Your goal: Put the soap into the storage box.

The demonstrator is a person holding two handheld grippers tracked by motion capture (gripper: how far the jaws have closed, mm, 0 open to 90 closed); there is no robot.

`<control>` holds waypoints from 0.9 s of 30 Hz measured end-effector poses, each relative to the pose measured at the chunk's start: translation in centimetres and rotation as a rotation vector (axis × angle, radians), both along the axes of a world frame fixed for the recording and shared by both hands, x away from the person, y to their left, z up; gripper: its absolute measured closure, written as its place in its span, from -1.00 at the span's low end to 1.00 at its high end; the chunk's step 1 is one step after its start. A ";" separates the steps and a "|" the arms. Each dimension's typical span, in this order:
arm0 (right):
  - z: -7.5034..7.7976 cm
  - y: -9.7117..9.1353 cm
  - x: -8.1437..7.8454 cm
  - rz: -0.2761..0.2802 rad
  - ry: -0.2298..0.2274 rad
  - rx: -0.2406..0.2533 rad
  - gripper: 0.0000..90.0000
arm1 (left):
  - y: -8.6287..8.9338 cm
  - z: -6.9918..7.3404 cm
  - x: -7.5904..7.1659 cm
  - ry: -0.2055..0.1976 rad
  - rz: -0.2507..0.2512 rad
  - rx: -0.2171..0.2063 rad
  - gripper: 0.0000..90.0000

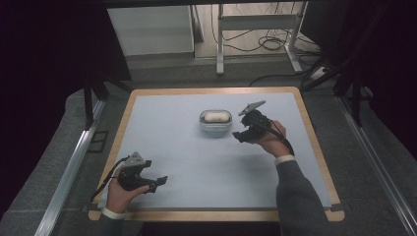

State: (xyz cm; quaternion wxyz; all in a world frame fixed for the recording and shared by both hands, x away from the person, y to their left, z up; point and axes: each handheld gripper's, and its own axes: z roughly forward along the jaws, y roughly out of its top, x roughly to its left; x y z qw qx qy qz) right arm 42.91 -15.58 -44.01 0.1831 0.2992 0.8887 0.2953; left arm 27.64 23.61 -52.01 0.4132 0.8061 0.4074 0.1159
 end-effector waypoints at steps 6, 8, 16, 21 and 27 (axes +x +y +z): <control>-1.7 -2.8 -2.9 -0.050 -0.009 0.025 -0.36 | 0.0 0.0 0.0 0.002 0.004 0.002 -0.83; -2.7 -3.9 -3.9 -0.082 -0.011 0.014 -0.37 | 0.0 0.0 0.0 0.003 0.004 0.003 -0.83; -5.2 -6.8 -6.7 -0.147 0.007 0.093 -0.38 | 0.2 0.1 0.0 -0.003 0.011 -0.003 -0.83; -5.4 -7.5 -7.1 -0.148 0.008 0.104 -0.39 | 0.2 0.0 0.0 -0.002 0.011 0.001 -0.83; -5.3 -7.9 -7.4 -0.161 -0.028 0.118 -0.40 | 0.2 0.1 0.0 -0.005 0.008 0.000 -0.83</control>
